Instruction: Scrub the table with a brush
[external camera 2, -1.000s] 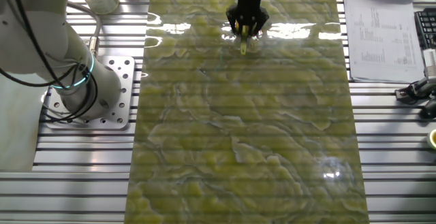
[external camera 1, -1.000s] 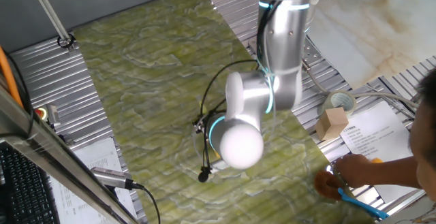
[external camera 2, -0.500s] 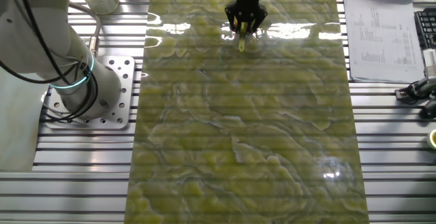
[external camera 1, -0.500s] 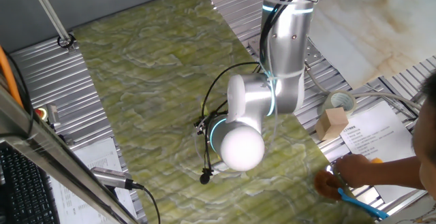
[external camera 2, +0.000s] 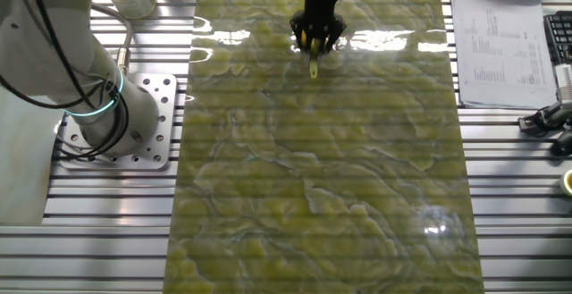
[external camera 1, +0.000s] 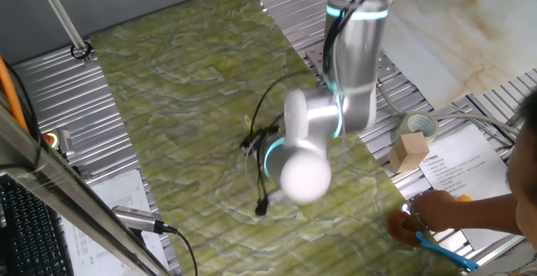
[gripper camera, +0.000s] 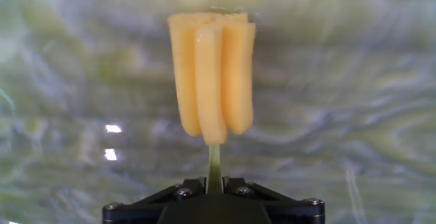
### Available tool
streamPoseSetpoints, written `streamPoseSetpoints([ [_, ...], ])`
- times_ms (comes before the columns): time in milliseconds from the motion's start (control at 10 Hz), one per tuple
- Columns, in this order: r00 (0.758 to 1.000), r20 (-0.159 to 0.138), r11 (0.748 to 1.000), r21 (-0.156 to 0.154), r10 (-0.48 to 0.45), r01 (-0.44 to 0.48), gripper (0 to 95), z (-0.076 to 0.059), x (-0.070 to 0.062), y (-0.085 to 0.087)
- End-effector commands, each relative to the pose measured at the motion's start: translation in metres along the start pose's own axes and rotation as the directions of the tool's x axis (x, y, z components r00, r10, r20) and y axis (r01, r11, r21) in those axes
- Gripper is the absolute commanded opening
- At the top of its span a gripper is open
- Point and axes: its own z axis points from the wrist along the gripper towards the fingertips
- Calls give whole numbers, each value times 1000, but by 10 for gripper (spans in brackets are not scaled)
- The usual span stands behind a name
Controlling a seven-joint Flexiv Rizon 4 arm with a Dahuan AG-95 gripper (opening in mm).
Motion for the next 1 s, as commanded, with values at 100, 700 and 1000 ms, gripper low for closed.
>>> streamPoseSetpoints([
  [100,1000,-7,999,24,-21,22,0,13,12,6],
  [700,1000,13,998,56,-13,12,0,26,27,-18],
  [1000,999,32,998,56,1,-2,0,29,26,-51],
])
